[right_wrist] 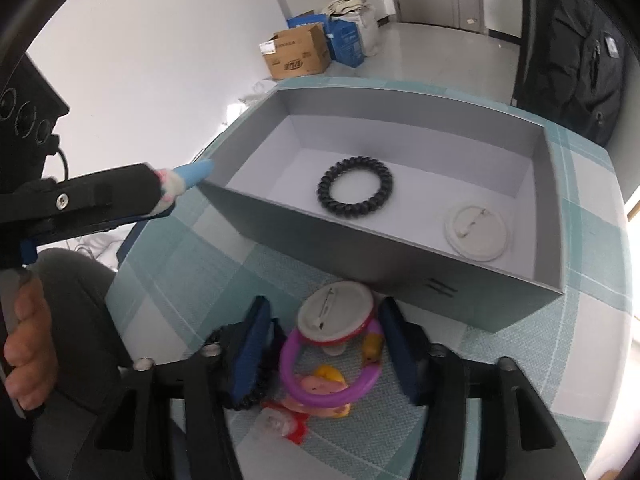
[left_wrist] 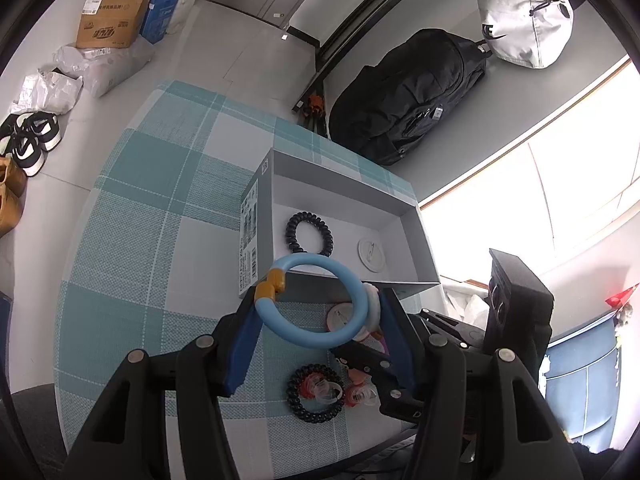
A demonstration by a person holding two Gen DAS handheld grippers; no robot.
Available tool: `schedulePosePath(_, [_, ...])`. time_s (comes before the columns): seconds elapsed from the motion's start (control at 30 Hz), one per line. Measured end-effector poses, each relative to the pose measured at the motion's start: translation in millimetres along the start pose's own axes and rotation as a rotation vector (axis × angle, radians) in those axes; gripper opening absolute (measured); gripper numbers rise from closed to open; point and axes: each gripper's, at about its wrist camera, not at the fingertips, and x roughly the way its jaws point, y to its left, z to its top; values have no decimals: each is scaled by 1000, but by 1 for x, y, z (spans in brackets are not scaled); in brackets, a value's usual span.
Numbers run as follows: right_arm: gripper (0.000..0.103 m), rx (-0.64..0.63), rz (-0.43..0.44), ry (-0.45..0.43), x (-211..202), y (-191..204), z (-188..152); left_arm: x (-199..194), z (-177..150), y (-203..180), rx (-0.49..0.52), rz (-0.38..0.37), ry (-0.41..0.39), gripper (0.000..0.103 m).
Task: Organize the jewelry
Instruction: 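Grasp the pink ring with the right gripper while the left holds the blue ring, then carry the blue ring and pink ring with both grippers over the grey box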
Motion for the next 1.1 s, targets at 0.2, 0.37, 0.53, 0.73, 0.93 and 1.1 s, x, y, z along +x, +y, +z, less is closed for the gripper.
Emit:
schedulePosePath(0.2, [50,53,45,-37,-5,-7,-1,1,0,-2,7,0,5,52])
schedulePosePath(0.37, [50,68,76,-44,-5,-11,-1,3,0,-1,3,0,8,52])
schedulePosePath(0.53, [49,95,107,-42,-9,-17,-5,4,-1,-2,5,7,11,52])
schedulePosePath(0.73, [49,134,109,-57,-22,-25,-12,5,-1,-4,5,5,17,52])
schedulePosePath(0.93, [49,228,160,-110,-44,-44,-14,3,-4,-8,18,7,6,52])
schedulePosePath(1.1, [49,252,202,-160,-56,-45,-8,-2,-4,-17,54,1,-32,52])
